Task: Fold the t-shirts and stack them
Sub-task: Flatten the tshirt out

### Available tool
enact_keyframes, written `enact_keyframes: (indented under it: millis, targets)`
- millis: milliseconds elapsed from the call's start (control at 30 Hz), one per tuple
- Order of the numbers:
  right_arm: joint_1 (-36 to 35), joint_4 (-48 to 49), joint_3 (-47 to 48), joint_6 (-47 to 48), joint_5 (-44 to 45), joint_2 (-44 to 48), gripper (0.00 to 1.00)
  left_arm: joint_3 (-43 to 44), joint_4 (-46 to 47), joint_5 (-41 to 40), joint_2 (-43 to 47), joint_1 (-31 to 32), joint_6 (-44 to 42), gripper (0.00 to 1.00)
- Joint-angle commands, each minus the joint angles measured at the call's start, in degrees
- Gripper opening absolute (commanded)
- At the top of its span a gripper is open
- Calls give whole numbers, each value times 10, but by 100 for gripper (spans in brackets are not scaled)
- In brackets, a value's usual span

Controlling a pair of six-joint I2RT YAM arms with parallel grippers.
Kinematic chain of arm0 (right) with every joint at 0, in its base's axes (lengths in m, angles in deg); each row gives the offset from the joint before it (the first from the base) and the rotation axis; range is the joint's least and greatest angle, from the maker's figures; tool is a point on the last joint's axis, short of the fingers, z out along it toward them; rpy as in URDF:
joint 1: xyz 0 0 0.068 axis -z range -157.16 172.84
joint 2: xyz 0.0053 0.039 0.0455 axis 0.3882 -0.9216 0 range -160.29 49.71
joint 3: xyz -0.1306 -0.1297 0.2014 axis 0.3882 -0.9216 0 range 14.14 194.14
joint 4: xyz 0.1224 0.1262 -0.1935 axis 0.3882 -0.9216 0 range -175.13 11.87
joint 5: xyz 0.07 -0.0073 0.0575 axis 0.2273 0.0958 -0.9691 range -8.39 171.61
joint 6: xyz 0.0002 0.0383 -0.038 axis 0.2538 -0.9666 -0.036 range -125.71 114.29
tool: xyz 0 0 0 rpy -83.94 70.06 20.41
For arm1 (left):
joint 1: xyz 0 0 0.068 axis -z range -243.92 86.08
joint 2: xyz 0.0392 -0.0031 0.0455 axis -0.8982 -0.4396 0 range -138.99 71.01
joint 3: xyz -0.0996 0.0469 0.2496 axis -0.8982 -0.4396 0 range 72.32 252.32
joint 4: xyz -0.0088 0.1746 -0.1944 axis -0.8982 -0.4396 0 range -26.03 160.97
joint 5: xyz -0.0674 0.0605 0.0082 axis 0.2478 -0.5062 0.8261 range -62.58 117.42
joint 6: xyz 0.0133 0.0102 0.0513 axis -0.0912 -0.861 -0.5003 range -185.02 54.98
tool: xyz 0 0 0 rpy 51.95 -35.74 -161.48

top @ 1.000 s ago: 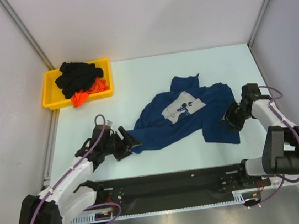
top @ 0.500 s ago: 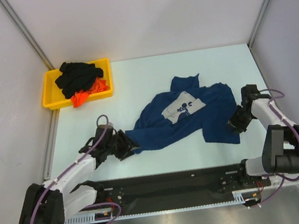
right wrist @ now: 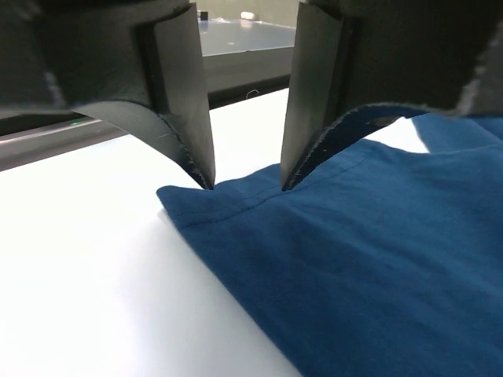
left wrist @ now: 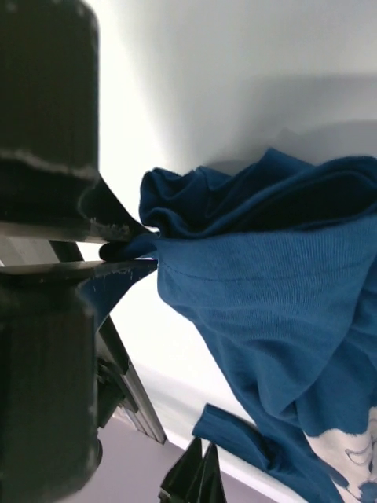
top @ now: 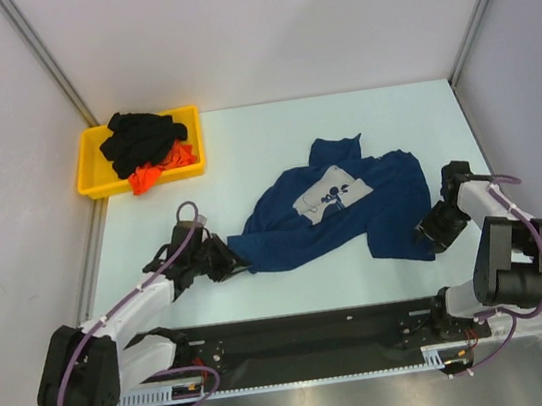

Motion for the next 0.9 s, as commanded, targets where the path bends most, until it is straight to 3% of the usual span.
enact_keyframes:
  millis: [0,300,333,367,567,767,867]
  targets:
    - [1,0,-7,-10,9,2,45,30,22,19,-5,-7,-26,15]
    - [1,24,-39,-18,25,-7,50,41,0,22,33,-7,-19,9]
    - [1,32,-41,-18,23,-14,49,40,-2,23,40,-7,-11,0]
    - [1,37,-43,-21,21,-18,49,40,-5,23,43,-7,-8,0]
    - [1,93,-42,-24,-1,-68,34,96,-52,-10,69,-8,-33,0]
    - [2,136,-26,-8,21,-59,3,169,-88,-36,58,-9,-88,1]
    - [-2,143,18,-25,15,-59,0,216,-87,-50,44,-9,-112,0]
